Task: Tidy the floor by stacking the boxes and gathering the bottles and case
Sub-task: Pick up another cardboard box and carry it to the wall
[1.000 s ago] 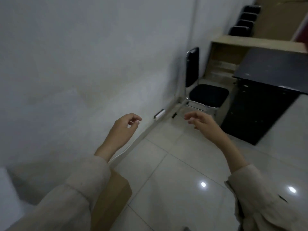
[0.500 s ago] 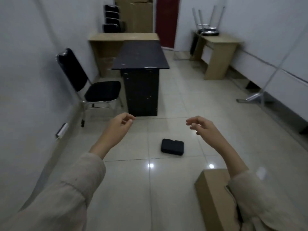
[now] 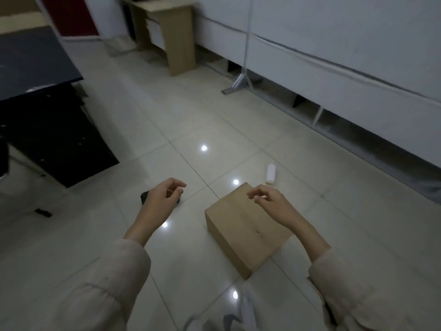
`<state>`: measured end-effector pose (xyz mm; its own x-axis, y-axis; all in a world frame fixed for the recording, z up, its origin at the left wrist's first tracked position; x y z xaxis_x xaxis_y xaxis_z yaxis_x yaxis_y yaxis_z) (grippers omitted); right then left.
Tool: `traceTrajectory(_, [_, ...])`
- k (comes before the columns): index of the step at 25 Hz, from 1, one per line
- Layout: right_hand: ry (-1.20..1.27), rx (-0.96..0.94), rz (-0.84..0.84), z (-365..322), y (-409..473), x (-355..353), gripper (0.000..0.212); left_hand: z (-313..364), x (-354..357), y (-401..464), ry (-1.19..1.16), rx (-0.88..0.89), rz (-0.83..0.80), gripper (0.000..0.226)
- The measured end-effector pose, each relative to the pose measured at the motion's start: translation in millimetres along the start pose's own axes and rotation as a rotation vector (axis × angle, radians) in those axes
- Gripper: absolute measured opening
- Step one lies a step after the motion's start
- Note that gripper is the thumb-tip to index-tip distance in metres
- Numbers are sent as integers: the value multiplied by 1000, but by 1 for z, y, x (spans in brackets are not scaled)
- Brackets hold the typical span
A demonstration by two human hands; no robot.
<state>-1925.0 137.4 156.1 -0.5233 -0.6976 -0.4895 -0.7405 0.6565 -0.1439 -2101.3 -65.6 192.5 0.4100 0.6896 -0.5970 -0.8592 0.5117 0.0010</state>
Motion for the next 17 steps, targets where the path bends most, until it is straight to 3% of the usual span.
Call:
traceTrajectory(8, [34,459,223,176,16,53,34,-57,161,59,120,49,-304,16])
traceTrajectory(14, [32,805,478,334,37,120,40,-171,309,107,271,104,-369,26])
traceTrajectory(17, [24,953,593,394,49,156,58,-232,369,127,407,122,-402,42])
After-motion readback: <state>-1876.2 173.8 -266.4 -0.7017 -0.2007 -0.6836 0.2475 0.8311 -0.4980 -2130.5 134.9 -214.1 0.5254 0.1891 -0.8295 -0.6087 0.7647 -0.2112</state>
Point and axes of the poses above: each hand's wrist, its own y-axis towards the middle knuckle, its own x-axis out of the palm, z = x × y, the point moved 5 cm from there along y, towards the middle knuckle, and after that the axes turned 10 degrees about z, right-handed, at the moved point
